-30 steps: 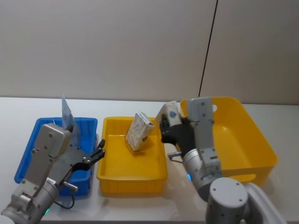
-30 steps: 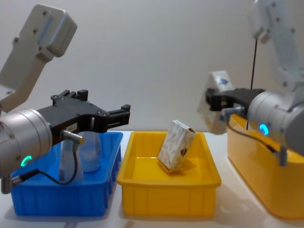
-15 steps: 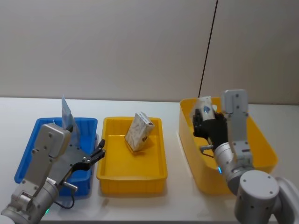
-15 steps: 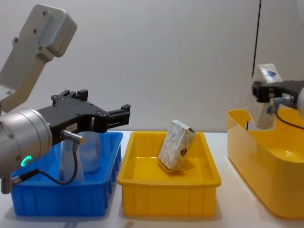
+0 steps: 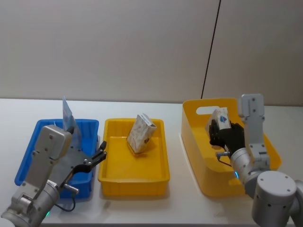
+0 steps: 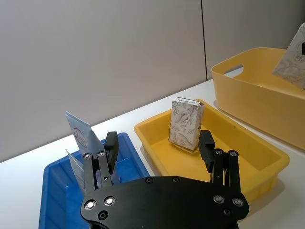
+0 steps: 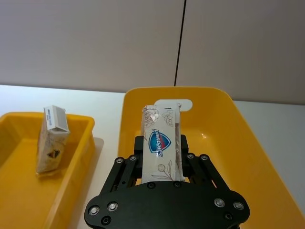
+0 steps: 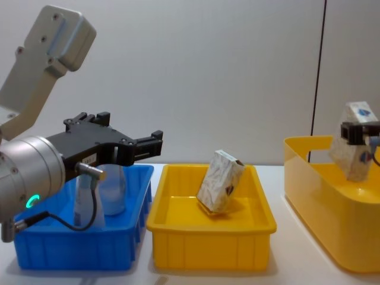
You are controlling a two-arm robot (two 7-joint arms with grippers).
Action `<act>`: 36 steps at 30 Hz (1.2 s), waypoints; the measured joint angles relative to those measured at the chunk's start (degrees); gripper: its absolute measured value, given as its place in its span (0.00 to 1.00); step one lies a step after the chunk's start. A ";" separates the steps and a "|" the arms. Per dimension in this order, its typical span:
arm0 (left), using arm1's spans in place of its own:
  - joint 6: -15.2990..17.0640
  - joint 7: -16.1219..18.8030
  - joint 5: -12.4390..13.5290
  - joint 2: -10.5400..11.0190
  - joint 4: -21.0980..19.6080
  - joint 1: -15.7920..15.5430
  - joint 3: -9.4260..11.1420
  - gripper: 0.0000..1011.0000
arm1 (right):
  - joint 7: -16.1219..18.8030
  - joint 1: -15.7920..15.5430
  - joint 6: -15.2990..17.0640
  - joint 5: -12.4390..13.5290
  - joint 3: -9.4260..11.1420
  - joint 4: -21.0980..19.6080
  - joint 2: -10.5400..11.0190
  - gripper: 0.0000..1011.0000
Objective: Bimanual collaborative sorting of washing and personal care products
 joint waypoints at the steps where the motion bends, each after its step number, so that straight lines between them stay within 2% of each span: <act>1: 0.00 0.00 0.00 0.00 -0.01 0.00 0.00 0.99 | 0.06 0.04 0.20 0.01 0.12 0.12 0.03 0.36; 5: 0.00 0.00 0.00 0.00 0.00 0.00 0.00 0.99 | 0.29 0.22 1.06 0.05 0.55 0.49 0.15 0.38; 8: 0.00 0.00 0.00 0.00 0.00 0.00 0.00 0.99 | 0.46 0.36 1.51 0.05 0.79 0.64 0.19 0.47; 9: 0.00 0.00 0.00 0.00 0.00 0.00 0.00 0.99 | 0.53 0.39 1.69 0.05 0.91 0.70 0.21 0.53; 14: 0.00 0.00 0.00 0.00 0.00 0.00 0.00 0.99 | 0.70 0.43 2.08 -0.03 1.18 0.73 0.28 0.68; 15: 0.00 0.00 0.00 0.00 0.00 0.00 0.00 0.99 | 0.76 0.43 2.16 -0.09 1.23 0.70 0.31 0.74; 18: 0.00 0.00 0.00 0.00 0.00 0.00 0.00 0.99 | 0.83 0.41 2.22 -0.26 1.34 0.55 0.36 0.79; 19: 0.00 0.00 0.00 0.00 0.00 0.00 0.00 0.99 | 0.88 0.35 2.22 -0.42 1.36 0.41 0.39 0.85; 24: 0.00 0.00 0.00 0.00 -0.01 0.00 0.00 0.99 | 1.38 -0.03 1.53 -0.91 1.31 -0.36 0.72 0.96; 26: 0.00 0.00 0.00 0.00 0.00 0.00 0.00 0.99 | 1.57 -0.16 1.25 -1.05 1.24 -0.63 0.81 0.99; 36: 0.33 0.68 0.68 -0.03 -0.23 0.17 -0.29 0.99 | 2.34 -0.77 0.16 -1.67 0.98 -1.82 1.23 0.99</act>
